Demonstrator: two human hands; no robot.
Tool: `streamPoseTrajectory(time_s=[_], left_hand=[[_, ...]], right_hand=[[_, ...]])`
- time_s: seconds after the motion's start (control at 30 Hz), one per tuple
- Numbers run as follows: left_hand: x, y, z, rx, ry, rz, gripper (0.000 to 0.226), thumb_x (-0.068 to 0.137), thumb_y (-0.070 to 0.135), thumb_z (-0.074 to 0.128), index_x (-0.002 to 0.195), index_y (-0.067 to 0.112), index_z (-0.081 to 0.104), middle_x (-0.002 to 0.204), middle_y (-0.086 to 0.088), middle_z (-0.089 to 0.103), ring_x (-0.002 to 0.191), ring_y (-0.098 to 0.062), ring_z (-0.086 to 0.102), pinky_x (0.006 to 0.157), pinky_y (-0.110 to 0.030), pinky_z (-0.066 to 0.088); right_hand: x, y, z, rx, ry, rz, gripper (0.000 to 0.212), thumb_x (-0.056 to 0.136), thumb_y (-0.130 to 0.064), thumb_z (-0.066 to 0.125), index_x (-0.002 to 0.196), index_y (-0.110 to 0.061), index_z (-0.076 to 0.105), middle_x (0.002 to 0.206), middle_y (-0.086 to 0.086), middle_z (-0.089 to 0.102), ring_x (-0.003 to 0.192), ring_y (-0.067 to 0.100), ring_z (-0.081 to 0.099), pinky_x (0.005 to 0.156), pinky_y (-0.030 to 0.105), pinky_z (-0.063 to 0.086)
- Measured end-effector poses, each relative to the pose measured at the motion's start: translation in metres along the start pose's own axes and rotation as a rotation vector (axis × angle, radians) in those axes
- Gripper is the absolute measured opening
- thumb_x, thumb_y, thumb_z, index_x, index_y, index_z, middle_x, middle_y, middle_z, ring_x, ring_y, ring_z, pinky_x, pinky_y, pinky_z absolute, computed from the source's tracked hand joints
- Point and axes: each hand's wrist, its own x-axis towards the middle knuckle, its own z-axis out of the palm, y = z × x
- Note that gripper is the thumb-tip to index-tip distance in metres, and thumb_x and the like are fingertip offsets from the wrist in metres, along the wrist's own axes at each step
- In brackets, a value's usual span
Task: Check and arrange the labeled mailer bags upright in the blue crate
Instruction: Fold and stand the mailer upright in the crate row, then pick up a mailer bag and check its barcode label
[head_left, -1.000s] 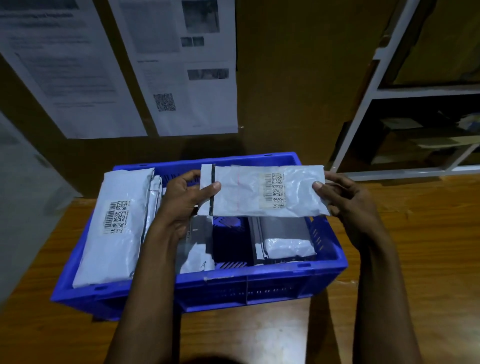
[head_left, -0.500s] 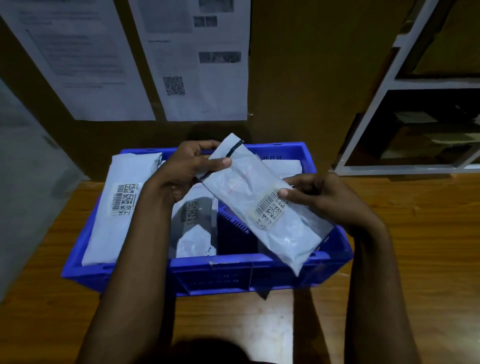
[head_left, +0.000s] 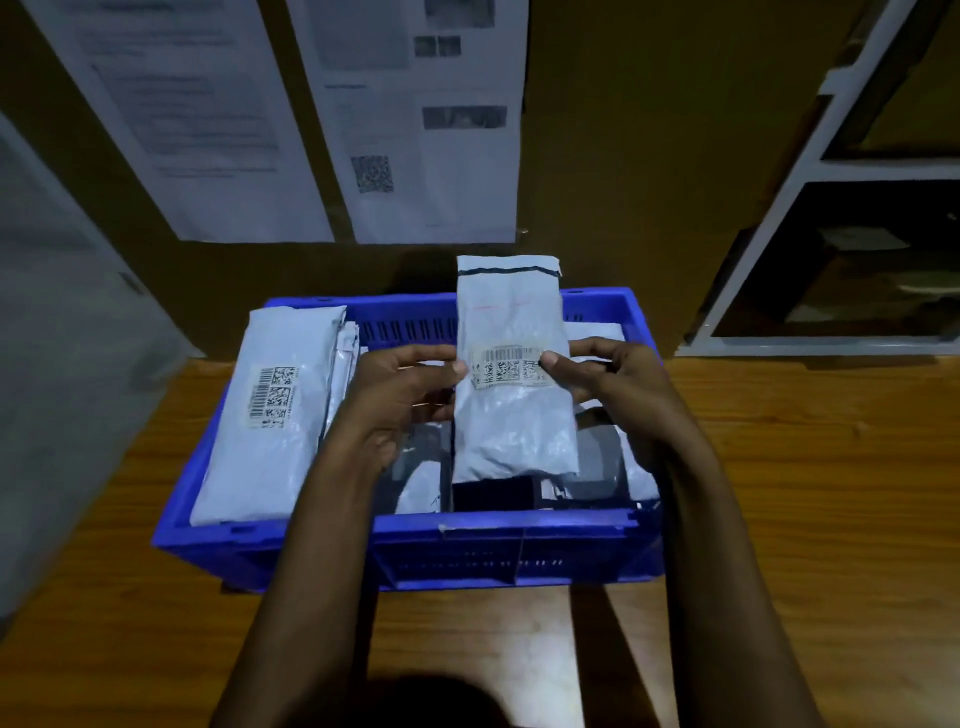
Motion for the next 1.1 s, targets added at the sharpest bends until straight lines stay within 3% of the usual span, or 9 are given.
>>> streamPoseTrajectory(time_s=[0.07,0.17,0.27,0.4,0.5,0.67,0.83,1.03,1.1], left_hand=[[0.000,0.000,-0.005,0.061,0.139,0.066,0.020,0.082,-0.003,0.078,0.102,0.001,0.074,0.088,-0.015,0.077,0.067,-0.023,0.072,0.056,-0.027,0.059],[0.008,-0.006,-0.018,0.300,0.360,0.149,0.015,0.080,0.007,0.082,0.092,0.016,0.079,0.082,-0.004,0.079,0.077,-0.025,0.077,0.073,-0.039,0.064],[0.011,-0.008,-0.029,0.599,0.479,0.186,0.013,0.083,0.015,0.078,0.093,0.022,0.080,0.090,0.002,0.079,0.086,-0.017,0.075,0.087,-0.039,0.061],[0.007,-0.011,-0.035,0.774,0.420,0.091,0.021,0.089,0.016,0.071,0.109,0.017,0.077,0.116,-0.006,0.074,0.111,-0.026,0.067,0.102,-0.035,0.051],[-0.001,-0.018,-0.031,0.861,0.338,0.036,0.011,0.092,0.016,0.065,0.099,0.015,0.074,0.112,-0.012,0.071,0.106,-0.031,0.064,0.094,-0.033,0.048],[-0.006,-0.026,-0.025,0.967,0.243,0.047,0.013,0.094,0.014,0.058,0.086,0.013,0.068,0.111,-0.021,0.072,0.108,-0.036,0.064,0.088,-0.036,0.049],[-0.004,-0.035,-0.021,0.978,0.202,0.057,0.023,0.094,0.011,0.055,0.103,0.000,0.072,0.109,-0.021,0.071,0.107,-0.038,0.063,0.092,-0.043,0.051],[-0.005,-0.037,-0.017,1.048,0.180,0.052,0.009,0.098,0.014,0.053,0.092,0.014,0.060,0.121,-0.020,0.068,0.116,-0.038,0.059,0.091,-0.038,0.045],[-0.004,-0.038,-0.019,1.043,0.172,0.039,0.009,0.098,0.015,0.054,0.095,0.015,0.063,0.114,-0.020,0.067,0.118,-0.038,0.059,0.090,-0.036,0.043]], right_hand=[[0.003,0.001,0.012,0.023,-0.052,0.013,0.030,0.090,-0.021,0.080,0.108,0.001,0.072,0.082,0.005,0.075,0.063,0.015,0.065,0.052,0.030,0.058],[0.014,0.005,0.031,-0.018,-0.105,0.011,0.019,0.091,-0.016,0.078,0.097,0.002,0.074,0.082,0.013,0.074,0.065,0.023,0.069,0.059,0.035,0.061],[0.032,0.007,0.055,-0.186,-0.136,0.022,0.019,0.088,-0.010,0.080,0.084,0.008,0.074,0.074,0.022,0.072,0.065,0.035,0.072,0.065,0.042,0.064],[0.056,0.009,0.081,-0.347,-0.260,0.131,0.015,0.087,0.001,0.076,0.087,0.015,0.072,0.071,0.025,0.071,0.053,0.030,0.069,0.066,0.040,0.065],[0.073,0.020,0.087,-0.410,-0.329,0.180,0.016,0.088,0.004,0.074,0.092,0.018,0.070,0.069,0.023,0.068,0.048,0.024,0.066,0.063,0.036,0.063],[0.083,0.039,0.098,-0.557,-0.327,0.127,0.019,0.082,-0.010,0.083,0.082,0.008,0.075,0.074,0.020,0.074,0.072,0.032,0.073,0.085,0.055,0.062],[0.081,0.046,0.104,-0.570,-0.176,0.029,0.014,0.082,-0.013,0.085,0.075,-0.006,0.075,0.068,0.003,0.073,0.061,0.017,0.071,0.066,0.028,0.061],[0.079,0.056,0.113,-0.652,-0.198,-0.092,0.015,0.080,-0.021,0.087,0.079,-0.009,0.078,0.067,-0.002,0.073,0.055,0.006,0.067,0.067,0.027,0.058],[0.079,0.054,0.113,-0.710,-0.208,-0.138,0.016,0.081,-0.023,0.087,0.080,-0.010,0.079,0.068,-0.004,0.071,0.055,-0.001,0.062,0.066,0.025,0.052]])
